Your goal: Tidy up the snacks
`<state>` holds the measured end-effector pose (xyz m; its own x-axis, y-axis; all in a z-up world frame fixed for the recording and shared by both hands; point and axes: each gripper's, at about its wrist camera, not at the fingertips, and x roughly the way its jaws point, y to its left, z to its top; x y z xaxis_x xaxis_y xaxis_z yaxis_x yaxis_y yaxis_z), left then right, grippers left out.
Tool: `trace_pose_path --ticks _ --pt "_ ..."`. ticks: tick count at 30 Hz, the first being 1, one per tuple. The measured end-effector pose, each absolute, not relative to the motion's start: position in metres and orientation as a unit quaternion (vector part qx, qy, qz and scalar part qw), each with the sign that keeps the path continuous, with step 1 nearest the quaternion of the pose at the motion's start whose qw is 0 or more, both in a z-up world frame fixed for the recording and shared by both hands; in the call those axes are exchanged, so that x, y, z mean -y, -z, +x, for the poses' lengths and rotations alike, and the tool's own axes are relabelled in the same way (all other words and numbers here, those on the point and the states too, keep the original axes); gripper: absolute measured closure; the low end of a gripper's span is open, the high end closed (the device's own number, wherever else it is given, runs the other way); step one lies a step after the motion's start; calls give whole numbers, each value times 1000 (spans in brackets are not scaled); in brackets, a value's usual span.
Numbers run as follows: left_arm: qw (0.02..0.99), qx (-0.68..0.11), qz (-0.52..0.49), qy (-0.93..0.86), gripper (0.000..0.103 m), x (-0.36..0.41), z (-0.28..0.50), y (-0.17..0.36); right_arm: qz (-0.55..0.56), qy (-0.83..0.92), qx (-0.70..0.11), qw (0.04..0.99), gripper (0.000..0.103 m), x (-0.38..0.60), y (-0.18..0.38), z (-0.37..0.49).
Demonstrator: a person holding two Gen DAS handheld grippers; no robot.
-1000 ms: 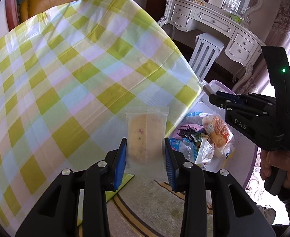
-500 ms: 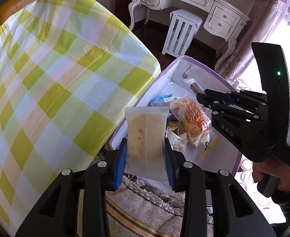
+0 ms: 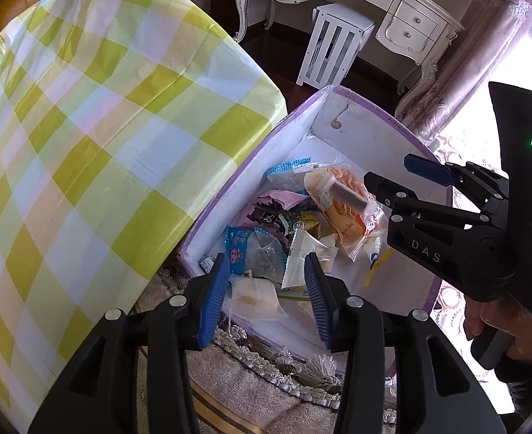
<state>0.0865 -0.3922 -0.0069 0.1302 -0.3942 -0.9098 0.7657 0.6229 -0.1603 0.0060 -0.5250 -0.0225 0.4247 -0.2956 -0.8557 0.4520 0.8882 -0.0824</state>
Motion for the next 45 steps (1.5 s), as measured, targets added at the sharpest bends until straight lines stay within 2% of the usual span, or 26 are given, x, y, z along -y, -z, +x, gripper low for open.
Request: trace_pose_path --ticks 1,4,7,9,13,24,45 --pt "733 -528 169 395 43 389 85 5 80 225 -487 840 42 524 20 4" --pt "737 -532 140 392 28 376 78 -2 81 226 -485 841 34 521 12 -4" --pt "738 -543 113 385 23 360 66 -5 87 223 -484 842 33 516 4 -13" --pt "740 -549 96 376 22 348 58 -7 87 223 -480 844 28 510 -3 -19" --pt "753 -549 57 359 14 319 40 -15 88 222 -479 845 28 497 -16 -33" --pt "773 -538 47 333 4 299 12 -17 74 261 -478 835 26 469 -27 -71" --pt "771 -548 19 324 4 301 26 -11 68 264 -484 831 26 469 -23 -75"
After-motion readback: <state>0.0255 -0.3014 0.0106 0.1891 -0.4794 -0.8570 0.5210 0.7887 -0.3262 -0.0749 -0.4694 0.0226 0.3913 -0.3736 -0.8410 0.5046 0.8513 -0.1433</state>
